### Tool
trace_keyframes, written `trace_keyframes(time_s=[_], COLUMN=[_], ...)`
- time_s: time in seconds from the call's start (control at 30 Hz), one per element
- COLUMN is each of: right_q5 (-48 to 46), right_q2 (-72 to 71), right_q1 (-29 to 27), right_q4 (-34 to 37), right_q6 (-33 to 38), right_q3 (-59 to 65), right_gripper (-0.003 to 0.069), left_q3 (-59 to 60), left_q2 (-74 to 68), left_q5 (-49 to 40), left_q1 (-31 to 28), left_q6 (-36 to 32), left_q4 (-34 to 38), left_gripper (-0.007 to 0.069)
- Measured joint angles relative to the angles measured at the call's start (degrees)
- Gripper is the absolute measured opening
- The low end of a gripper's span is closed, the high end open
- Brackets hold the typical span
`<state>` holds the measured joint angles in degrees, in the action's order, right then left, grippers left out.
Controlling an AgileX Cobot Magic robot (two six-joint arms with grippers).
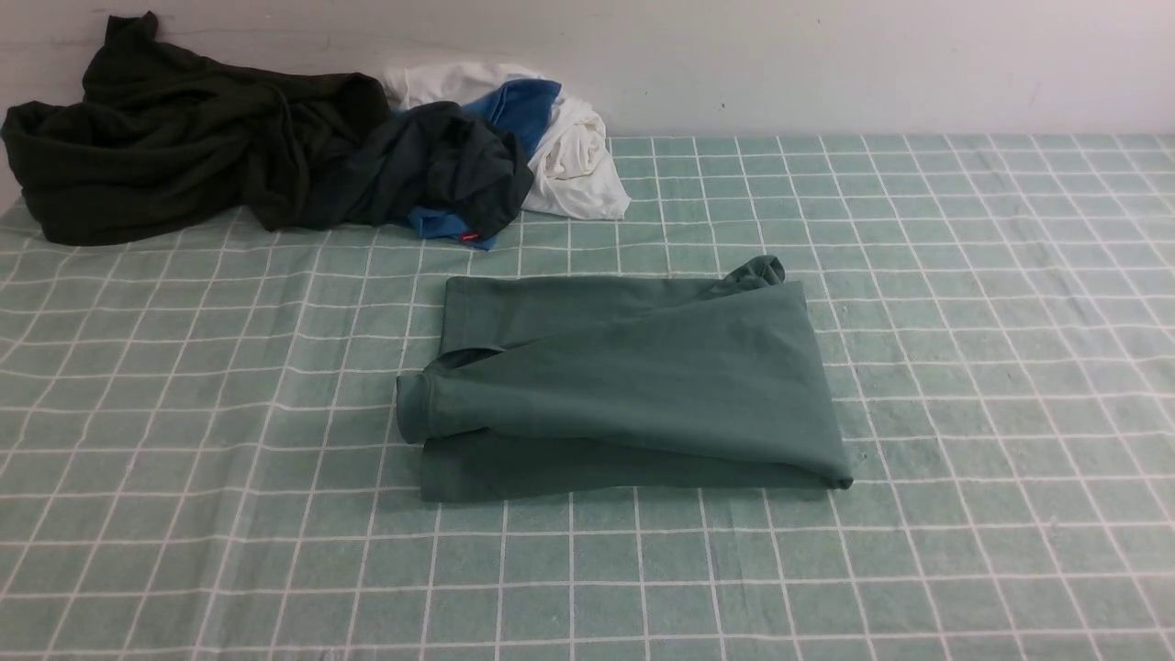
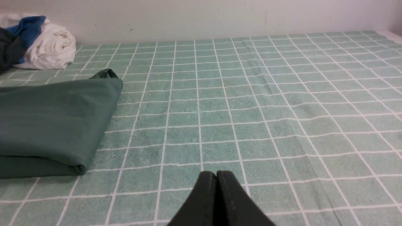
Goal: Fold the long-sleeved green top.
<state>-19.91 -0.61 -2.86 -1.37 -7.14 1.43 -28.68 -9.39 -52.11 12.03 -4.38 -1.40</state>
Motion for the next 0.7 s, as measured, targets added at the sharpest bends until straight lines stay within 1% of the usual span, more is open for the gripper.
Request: trace_keyframes(time_s=[0.07, 0.13, 0.2, 0.27, 0.37, 0.4, 0.43, 0.47, 0.5, 0.57, 0.63, 0.7], right_q5=[0.0, -0.1, -0.1, -0.2, -0.3, -0.3, -0.3, -0.3, -0.3, -0.3, -0.4, -0.4], right_q2=[0.0, 0.0, 0.0, 0.0, 0.0, 0.0, 0.0, 0.0, 0.0, 0.0, 0.0, 0.0], right_q1=[0.0, 0.0, 0.0, 0.0, 0.0, 0.0, 0.0, 0.0, 0.0, 0.0, 0.0, 0.0], right_q4=[0.0, 0.0, 0.0, 0.0, 0.0, 0.0, 0.0, 0.0, 0.0, 0.0, 0.0, 0.0], right_q6=[0.0, 0.0, 0.0, 0.0, 0.0, 0.0, 0.0, 0.0, 0.0, 0.0, 0.0, 0.0], right_q3=[0.0, 0.0, 0.0, -0.1, -0.1, -0.1, -0.1, -0.1, -0.1, -0.1, -0.1, -0.1], right_gripper=[-0.0014, -0.0014, -0.0014, -0.0014, -0.0014, -0.0014, -0.0014, -0.0014, -0.0014, -0.0014, -0.0014, -0.0014], left_q3=[1.2, 3.3, 6.4, 11.2, 19.8, 20.4, 24.8, 25.3, 28.1, 29.7, 30.3, 30.2], left_q2=[0.0, 0.5, 1.7, 3.4, 6.5, 6.9, 8.5, 8.5, 9.6, 9.9, 10.0, 10.0], left_q5=[0.7, 3.8, 9.9, 18.3, 32.2, 33.7, 38.0, 38.0, 39.3, 38.8, 35.3, 34.1], left_q1=[0.0, 0.0, -0.8, -2.6, -6.7, -7.1, -9.5, -9.8, -11.6, -12.8, -13.6, -13.7], left_q6=[0.0, 0.0, 0.0, 0.0, 0.0, 0.0, 0.0, 0.0, 0.0, -0.1, -0.1, -0.5], left_q4=[0.0, -0.1, -0.1, -0.2, 0.2, 0.3, 1.4, 1.4, 2.4, 3.0, 3.6, 3.8], left_gripper=[-0.0003, -0.0003, -0.0003, -0.0003, -0.0003, -0.0003, -0.0003, -0.0003, -0.0003, -0.0003, -0.0003, -0.0003])
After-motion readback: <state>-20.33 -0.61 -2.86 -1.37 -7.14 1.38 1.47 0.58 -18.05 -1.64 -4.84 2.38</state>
